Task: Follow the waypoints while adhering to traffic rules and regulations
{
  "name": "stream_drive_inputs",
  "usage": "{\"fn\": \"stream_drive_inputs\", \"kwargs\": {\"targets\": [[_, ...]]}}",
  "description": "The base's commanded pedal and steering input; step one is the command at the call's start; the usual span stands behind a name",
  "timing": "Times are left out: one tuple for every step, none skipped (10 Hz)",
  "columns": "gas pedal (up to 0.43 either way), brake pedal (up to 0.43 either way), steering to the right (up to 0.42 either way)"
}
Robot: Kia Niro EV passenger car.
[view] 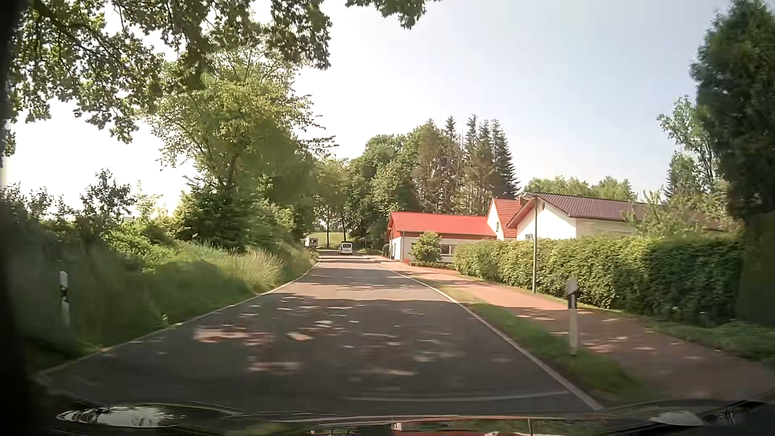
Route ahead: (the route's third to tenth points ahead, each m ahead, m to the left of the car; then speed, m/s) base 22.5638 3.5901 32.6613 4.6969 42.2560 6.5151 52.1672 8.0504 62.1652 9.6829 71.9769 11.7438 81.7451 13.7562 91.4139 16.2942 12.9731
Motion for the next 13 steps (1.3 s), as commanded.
{"fn": "stream_drive_inputs", "kwargs": {"targets": [[0.24, 0.0, -0.018], [0.24, 0.0, -0.018], [0.24, 0.0, -0.018], [0.24, 0.0, -0.018], [0.24, 0.0, -0.018], [0.24, 0.0, -0.018], [0.24, 0.0, -0.018], [0.248, 0.0, -0.02], [0.248, 0.0, -0.02], [0.248, 0.0, -0.021], [0.248, 0.0, -0.02], [0.248, 0.0, -0.021], [0.248, 0.0, -0.022]]}}
